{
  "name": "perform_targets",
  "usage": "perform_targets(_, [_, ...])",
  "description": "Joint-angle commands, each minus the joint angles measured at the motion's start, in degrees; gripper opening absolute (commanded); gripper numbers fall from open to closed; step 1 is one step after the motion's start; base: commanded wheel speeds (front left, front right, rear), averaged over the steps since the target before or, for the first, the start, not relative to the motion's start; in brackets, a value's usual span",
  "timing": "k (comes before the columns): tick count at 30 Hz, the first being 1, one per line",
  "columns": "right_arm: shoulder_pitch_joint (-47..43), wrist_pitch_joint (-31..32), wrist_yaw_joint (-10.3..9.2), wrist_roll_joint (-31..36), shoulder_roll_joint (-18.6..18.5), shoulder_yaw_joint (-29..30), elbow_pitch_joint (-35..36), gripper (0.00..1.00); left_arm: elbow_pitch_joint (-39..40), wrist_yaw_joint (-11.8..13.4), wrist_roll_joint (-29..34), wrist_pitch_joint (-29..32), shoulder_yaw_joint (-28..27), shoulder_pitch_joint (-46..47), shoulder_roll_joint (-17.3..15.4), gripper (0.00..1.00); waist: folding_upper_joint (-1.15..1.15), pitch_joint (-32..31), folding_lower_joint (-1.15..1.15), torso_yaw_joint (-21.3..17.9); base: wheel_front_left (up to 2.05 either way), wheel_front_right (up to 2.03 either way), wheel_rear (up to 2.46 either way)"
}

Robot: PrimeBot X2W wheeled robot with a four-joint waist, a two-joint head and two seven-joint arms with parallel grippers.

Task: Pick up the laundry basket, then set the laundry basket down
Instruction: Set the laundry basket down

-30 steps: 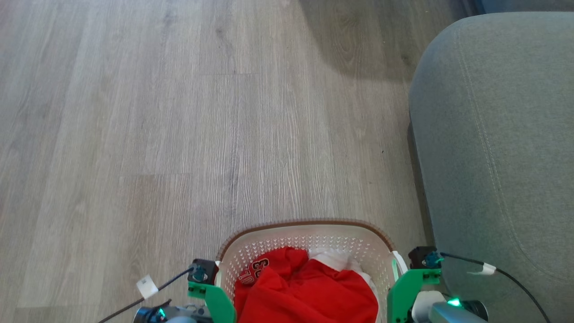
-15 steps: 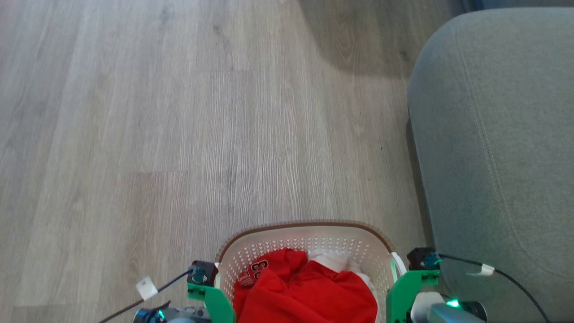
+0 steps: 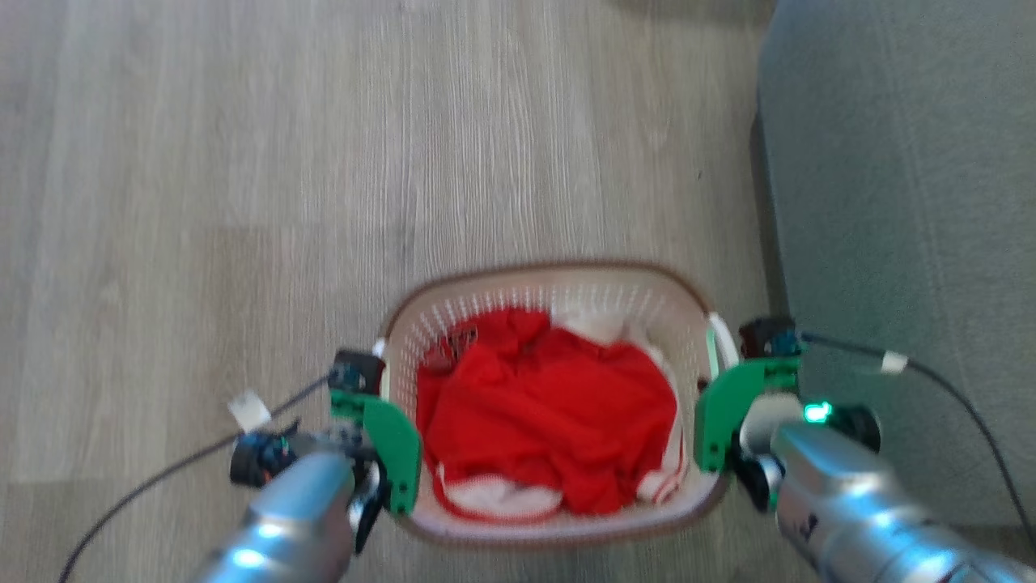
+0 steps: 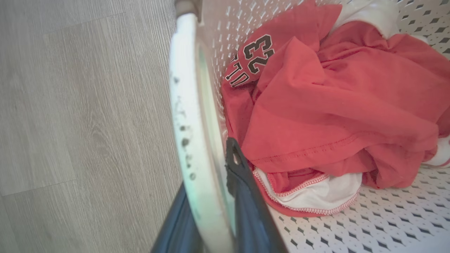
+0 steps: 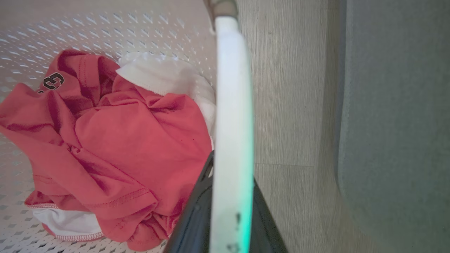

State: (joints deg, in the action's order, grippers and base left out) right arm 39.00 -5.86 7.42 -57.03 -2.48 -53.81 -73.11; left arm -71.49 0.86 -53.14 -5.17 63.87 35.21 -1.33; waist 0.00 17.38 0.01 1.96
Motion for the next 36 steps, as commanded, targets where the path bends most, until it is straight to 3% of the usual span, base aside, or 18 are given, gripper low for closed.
perform_targets(1, [2.39, -1.53, 0.07, 0.18, -0.4, -0.55, 0.45, 0.0, -0.12, 0.64, 0.19, -0.55, -0.85, 1.91, -1.54, 0.0, 0.0, 4.28, -0.01, -0.02, 0.0, 0.0, 0.0])
perform_targets(18, [18.04, -5.72, 0.07, 3.15, -0.4, 1.31, -0.81, 0.0, 0.83, 2.57, 0.86, -3.59, -0.29, 18.43, -1.54, 0.0, 0.0, 25.3, -0.01, 0.52, 0.0, 0.0, 0.0])
perform_targets(36, [22.27, -6.96, 0.07, 11.17, -0.74, 9.41, -0.84, 0.0, 0.88, 3.6, -0.17, -5.59, 1.02, 25.26, -1.54, 0.0, 0.0, 34.0, -0.01, 0.88, 0.0, 0.0, 0.0])
